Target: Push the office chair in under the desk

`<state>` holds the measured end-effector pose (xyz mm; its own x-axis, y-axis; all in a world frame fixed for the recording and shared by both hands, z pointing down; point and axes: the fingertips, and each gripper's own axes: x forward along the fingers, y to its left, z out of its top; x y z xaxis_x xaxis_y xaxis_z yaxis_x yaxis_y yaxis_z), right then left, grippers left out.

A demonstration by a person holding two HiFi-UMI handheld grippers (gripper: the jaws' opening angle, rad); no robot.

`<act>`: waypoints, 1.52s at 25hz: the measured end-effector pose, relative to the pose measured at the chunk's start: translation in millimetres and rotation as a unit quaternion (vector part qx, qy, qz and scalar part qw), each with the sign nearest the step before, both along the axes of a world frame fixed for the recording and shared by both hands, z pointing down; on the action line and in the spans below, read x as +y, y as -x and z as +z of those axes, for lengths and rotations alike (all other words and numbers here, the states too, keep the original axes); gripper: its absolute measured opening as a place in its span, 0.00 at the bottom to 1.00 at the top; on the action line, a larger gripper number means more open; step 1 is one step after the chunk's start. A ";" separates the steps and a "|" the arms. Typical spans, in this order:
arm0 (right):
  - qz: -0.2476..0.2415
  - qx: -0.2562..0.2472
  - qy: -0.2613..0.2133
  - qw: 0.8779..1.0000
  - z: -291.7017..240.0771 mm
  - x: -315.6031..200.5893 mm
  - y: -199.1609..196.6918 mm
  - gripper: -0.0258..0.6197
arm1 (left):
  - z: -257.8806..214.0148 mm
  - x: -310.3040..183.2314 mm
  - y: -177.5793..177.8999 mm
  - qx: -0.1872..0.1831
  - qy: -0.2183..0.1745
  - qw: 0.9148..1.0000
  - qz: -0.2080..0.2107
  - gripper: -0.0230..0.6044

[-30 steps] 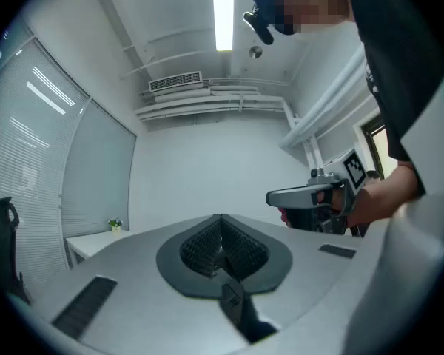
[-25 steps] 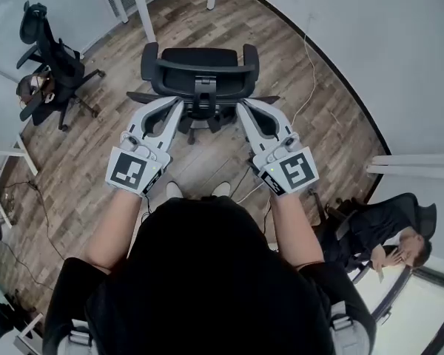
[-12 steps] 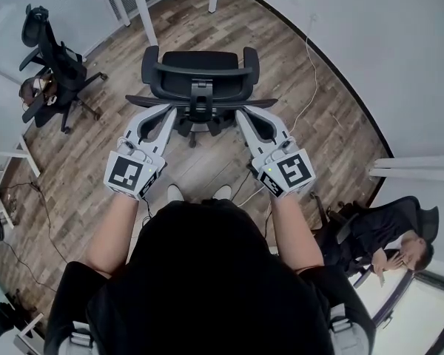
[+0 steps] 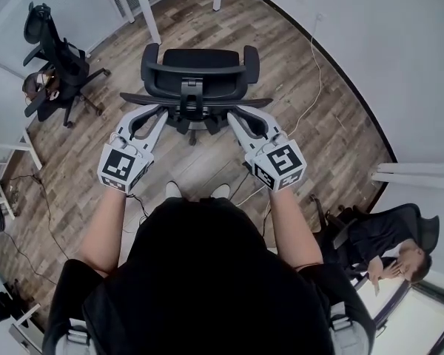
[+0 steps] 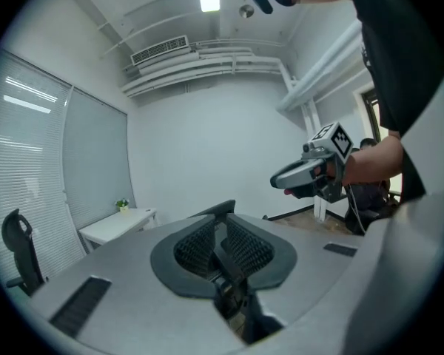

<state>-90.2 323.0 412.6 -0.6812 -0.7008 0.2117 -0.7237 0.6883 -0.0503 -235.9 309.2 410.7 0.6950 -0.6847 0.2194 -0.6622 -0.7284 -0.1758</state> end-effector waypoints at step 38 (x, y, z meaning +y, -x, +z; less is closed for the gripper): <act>-0.155 0.397 0.110 0.898 140.2 -69.7 -6.7 0.34 | 158.7 -79.6 55.9 -0.395 0.096 0.897 0.174 0.38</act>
<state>-83.5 253.3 552.8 -0.4090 -0.3859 0.8269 -0.3673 0.8992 0.2379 -291.8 229.6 569.4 0.4355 -0.3542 0.8276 -0.1133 -0.9336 -0.3400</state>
